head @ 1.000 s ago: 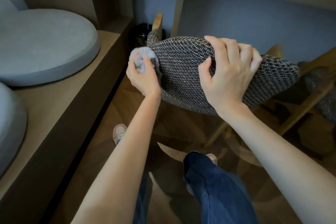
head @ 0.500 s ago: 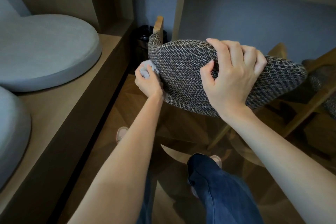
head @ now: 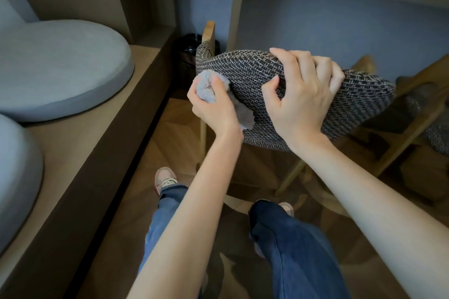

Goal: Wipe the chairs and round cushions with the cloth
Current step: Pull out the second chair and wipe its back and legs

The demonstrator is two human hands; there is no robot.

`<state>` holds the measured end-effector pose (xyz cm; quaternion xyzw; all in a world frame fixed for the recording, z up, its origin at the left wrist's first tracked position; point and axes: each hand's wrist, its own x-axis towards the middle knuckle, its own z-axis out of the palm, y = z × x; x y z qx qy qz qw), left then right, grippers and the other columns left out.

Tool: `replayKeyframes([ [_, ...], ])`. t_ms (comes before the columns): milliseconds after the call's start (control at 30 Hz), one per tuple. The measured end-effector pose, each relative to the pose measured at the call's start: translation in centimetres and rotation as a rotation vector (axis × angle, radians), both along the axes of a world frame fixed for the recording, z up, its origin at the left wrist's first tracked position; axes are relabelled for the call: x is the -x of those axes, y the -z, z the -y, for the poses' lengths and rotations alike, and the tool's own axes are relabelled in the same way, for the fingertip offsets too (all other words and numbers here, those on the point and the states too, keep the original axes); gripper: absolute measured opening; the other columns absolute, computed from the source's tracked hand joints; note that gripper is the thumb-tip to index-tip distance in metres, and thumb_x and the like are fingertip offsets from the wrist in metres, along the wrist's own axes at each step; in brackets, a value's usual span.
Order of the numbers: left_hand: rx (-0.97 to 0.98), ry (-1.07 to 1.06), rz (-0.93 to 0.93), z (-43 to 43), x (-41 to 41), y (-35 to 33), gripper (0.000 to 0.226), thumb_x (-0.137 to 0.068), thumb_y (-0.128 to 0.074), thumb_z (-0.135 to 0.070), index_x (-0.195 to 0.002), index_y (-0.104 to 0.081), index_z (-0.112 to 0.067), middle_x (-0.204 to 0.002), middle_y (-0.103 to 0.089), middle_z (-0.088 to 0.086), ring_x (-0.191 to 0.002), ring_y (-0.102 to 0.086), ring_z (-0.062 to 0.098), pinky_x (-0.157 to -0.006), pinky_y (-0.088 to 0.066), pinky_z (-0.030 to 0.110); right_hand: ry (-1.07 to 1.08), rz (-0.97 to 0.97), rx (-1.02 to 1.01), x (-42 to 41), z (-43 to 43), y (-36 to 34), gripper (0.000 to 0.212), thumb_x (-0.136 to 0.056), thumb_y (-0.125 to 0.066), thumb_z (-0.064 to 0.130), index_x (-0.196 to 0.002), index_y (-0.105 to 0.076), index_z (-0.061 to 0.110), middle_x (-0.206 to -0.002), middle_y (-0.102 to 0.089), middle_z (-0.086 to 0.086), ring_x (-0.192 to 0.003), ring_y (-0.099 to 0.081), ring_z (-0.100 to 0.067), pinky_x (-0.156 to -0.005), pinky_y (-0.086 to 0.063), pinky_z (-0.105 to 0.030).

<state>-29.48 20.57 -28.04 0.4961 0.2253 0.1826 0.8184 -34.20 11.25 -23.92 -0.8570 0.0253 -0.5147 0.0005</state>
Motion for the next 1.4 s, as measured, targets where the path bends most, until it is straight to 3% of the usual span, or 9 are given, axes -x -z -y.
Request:
replayKeyframes([
  [167, -0.118, -0.115, -0.018, 2.7, 1.1, 2.0, 0.035, -0.093, -0.059, -0.018, -0.125, -0.047, -0.009, -0.123, -0.041, 0.015, -0.119, -0.043, 0.027, -0.096, -0.043, 0.034, 0.013, 0.009, 0.0, -0.2, -0.1, 0.1, 0.034, -0.086, -0.05, 0.025, -0.115, -0.067, 0.023, -0.105, -0.066, 0.003, -0.099, -0.052, -0.02, -0.098, -0.03, -0.036],
  [367, 0.044, -0.047, -0.249, 3.7, 1.1, 6.5, 0.04, -0.095, -0.055, -0.019, -0.133, -0.041, -0.013, -0.13, -0.032, 0.015, -0.115, -0.043, 0.023, -0.094, -0.042, 0.026, 0.0, 0.006, 0.011, -0.2, 0.0, 0.2, 0.034, -0.088, -0.049, 0.026, -0.116, -0.067, 0.022, -0.107, -0.067, 0.003, -0.1, -0.055, -0.022, -0.099, -0.032, -0.037],
  [500, 0.187, 0.092, -0.41, 2.4, 1.0, 8.2, 0.039, -0.094, -0.057, -0.024, -0.131, -0.045, -0.017, -0.133, -0.043, 0.014, -0.109, -0.05, 0.024, -0.09, -0.048, 0.035, -0.074, -0.03, 0.04, 0.3, 0.7, -0.1, 0.036, -0.092, -0.047, 0.029, -0.124, -0.064, 0.021, -0.115, -0.067, 0.003, -0.104, -0.057, -0.021, -0.101, -0.033, -0.034],
  [700, -0.011, 0.068, -0.102, 0.6, 2.5, 3.2, 0.024, -0.092, -0.062, -0.018, -0.113, -0.051, -0.019, -0.11, -0.055, -0.005, -0.097, -0.054, 0.002, -0.084, -0.045, 0.013, -0.201, -0.149, 0.097, 1.9, 2.3, -1.1, 0.041, -0.098, -0.046, 0.03, -0.135, -0.055, 0.018, -0.134, -0.059, 0.001, -0.118, -0.056, -0.018, -0.106, -0.033, -0.03],
  [933, 0.024, 0.134, 0.111, 2.4, 5.7, -3.7, 0.032, -0.092, -0.062, -0.02, -0.115, -0.041, -0.029, -0.128, -0.043, -0.001, -0.1, -0.05, -0.002, -0.07, -0.043, 0.003, -0.162, -0.235, -0.036, 4.7, 7.6, -2.8, 0.038, -0.1, -0.043, 0.043, -0.123, -0.063, 0.02, -0.114, -0.068, -0.002, -0.105, -0.059, -0.024, -0.092, -0.041, -0.034],
  [1000, -0.002, 0.133, 0.08, 3.0, 6.1, -2.7, 0.034, -0.092, -0.062, -0.019, -0.113, -0.039, -0.03, -0.124, -0.041, -0.002, -0.099, -0.05, -0.002, -0.077, -0.045, 0.006, -0.183, -0.264, -0.089, 4.7, 8.2, -2.6, 0.039, -0.099, -0.041, 0.046, -0.121, -0.063, 0.021, -0.113, -0.067, -0.001, -0.105, -0.057, -0.024, -0.094, -0.039, -0.034],
  [1133, -0.1, 0.107, -0.041, 4.9, 6.9, 1.0, 0.035, -0.09, -0.064, -0.011, -0.111, -0.04, -0.026, -0.123, -0.036, 0.004, -0.116, -0.044, 0.019, -0.101, -0.043, 0.034, -0.142, -0.173, -0.152, 3.7, 7.2, -1.8, 0.041, -0.099, -0.04, 0.048, -0.114, -0.066, 0.02, -0.107, -0.068, 0.0, -0.101, -0.058, -0.023, -0.095, -0.036, -0.034],
  [1233, -0.086, 0.148, -0.109, 5.8, 7.2, 3.4, 0.043, -0.091, -0.06, -0.007, -0.127, -0.037, -0.01, -0.124, -0.034, 0.007, -0.107, -0.04, 0.012, -0.09, -0.037, 0.018, -0.115, -0.151, -0.175, 3.5, 7.0, -1.2, 0.041, -0.099, -0.039, 0.049, -0.113, -0.066, 0.021, -0.107, -0.068, 0.002, -0.102, -0.058, -0.022, -0.095, -0.035, -0.033],
  [1400, 0.028, 0.229, -0.322, 6.5, 6.9, 7.4, 0.05, -0.09, -0.061, -0.003, -0.131, -0.034, -0.014, -0.13, -0.036, 0.012, -0.108, -0.047, 0.02, -0.092, -0.044, 0.031, -0.115, -0.167, -0.18, 3.4, 7.1, -1.3, 0.044, -0.099, -0.036, 0.052, -0.115, -0.066, 0.023, -0.11, -0.067, 0.003, -0.105, -0.058, -0.019, -0.096, -0.034, -0.03],
])
